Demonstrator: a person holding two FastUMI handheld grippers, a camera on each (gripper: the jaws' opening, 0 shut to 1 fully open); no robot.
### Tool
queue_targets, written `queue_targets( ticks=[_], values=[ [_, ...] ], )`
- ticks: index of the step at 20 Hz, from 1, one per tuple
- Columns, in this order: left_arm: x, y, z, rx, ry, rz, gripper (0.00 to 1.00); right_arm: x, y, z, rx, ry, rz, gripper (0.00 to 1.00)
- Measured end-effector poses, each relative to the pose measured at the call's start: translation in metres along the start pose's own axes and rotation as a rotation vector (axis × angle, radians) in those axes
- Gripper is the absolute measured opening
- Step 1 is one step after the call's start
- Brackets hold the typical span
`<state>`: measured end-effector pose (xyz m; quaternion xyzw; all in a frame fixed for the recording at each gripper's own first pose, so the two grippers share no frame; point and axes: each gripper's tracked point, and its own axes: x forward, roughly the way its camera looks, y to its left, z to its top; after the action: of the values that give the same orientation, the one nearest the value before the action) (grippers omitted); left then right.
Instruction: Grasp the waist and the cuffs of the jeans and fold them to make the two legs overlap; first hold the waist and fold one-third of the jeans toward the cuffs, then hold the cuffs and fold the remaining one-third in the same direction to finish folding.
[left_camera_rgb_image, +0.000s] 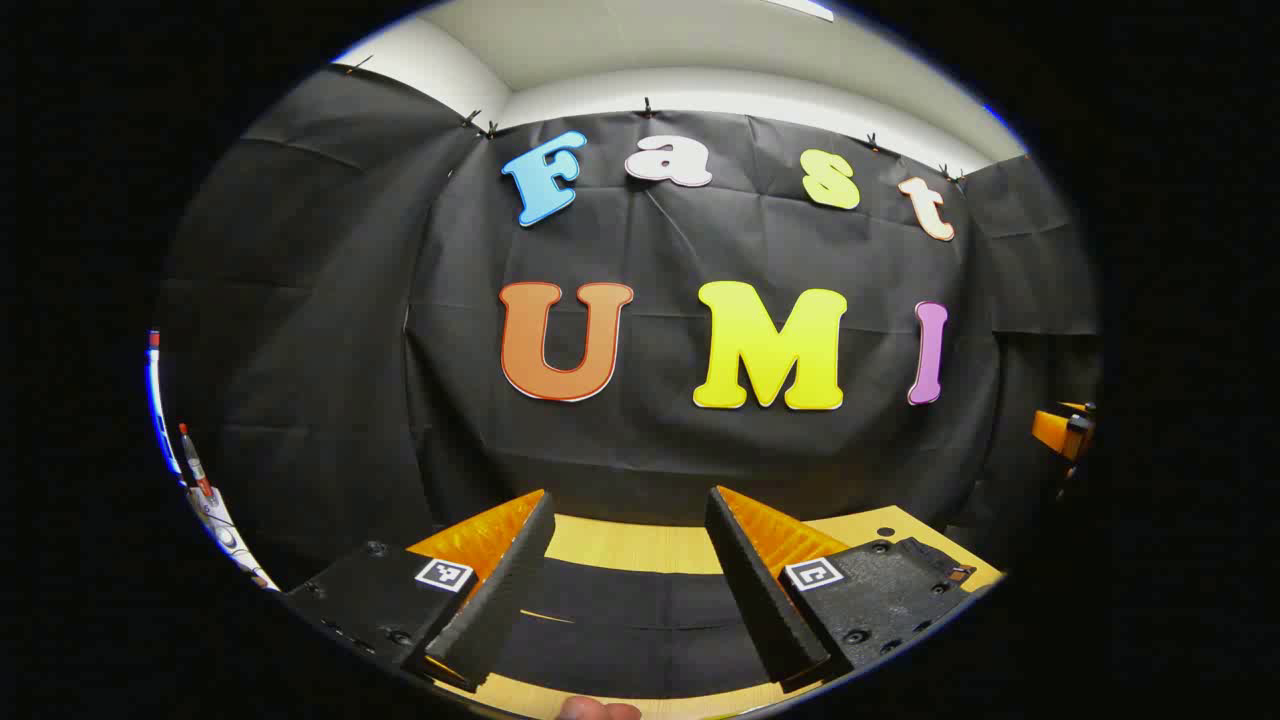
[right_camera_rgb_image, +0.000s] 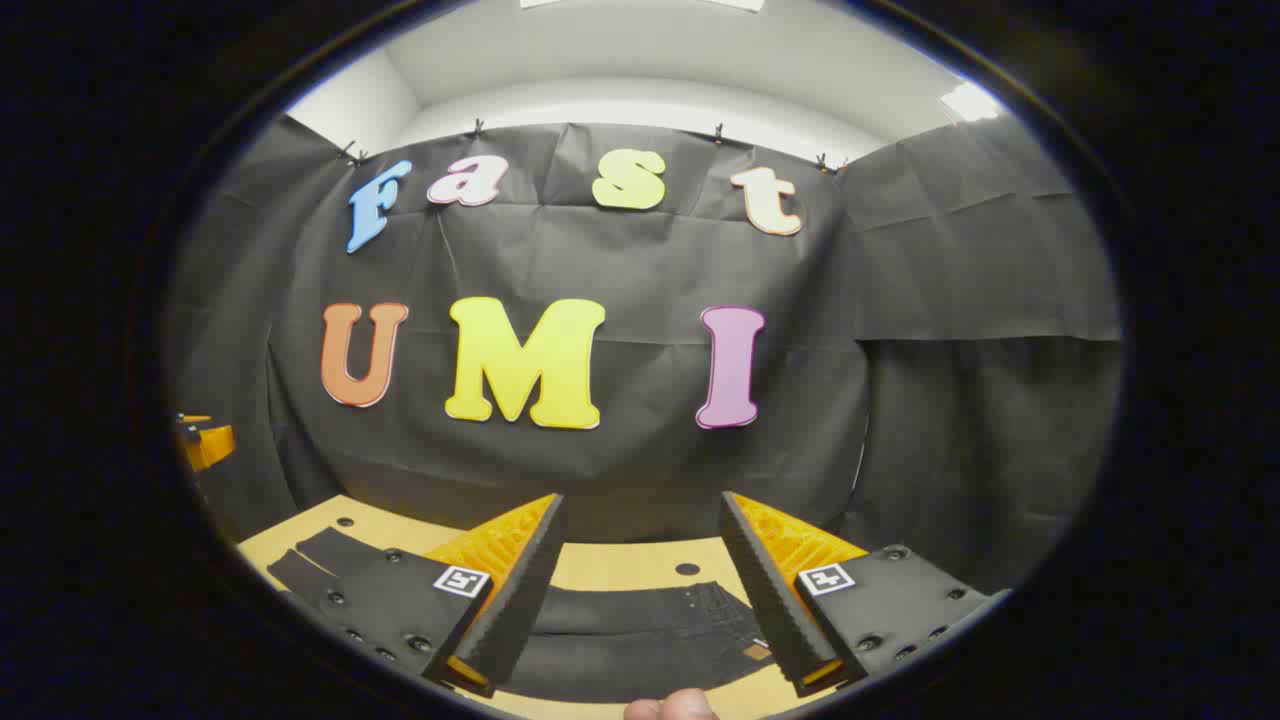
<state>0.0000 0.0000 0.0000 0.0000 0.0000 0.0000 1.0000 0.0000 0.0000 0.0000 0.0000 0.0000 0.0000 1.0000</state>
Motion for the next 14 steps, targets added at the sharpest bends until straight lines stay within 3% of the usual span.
queue_targets(
  ticks=[8,14],
  values=[
    [0.019,0.016,0.008,0.017,-0.017,0.019,0.97,0.004,-0.017,0.004,-0.030,0.005,-0.011,0.94],
    [0.023,0.043,0.005,0.007,-0.013,0.122,0.97,0.022,-0.066,-0.002,-0.075,0.010,-0.029,0.93]
  ],
)
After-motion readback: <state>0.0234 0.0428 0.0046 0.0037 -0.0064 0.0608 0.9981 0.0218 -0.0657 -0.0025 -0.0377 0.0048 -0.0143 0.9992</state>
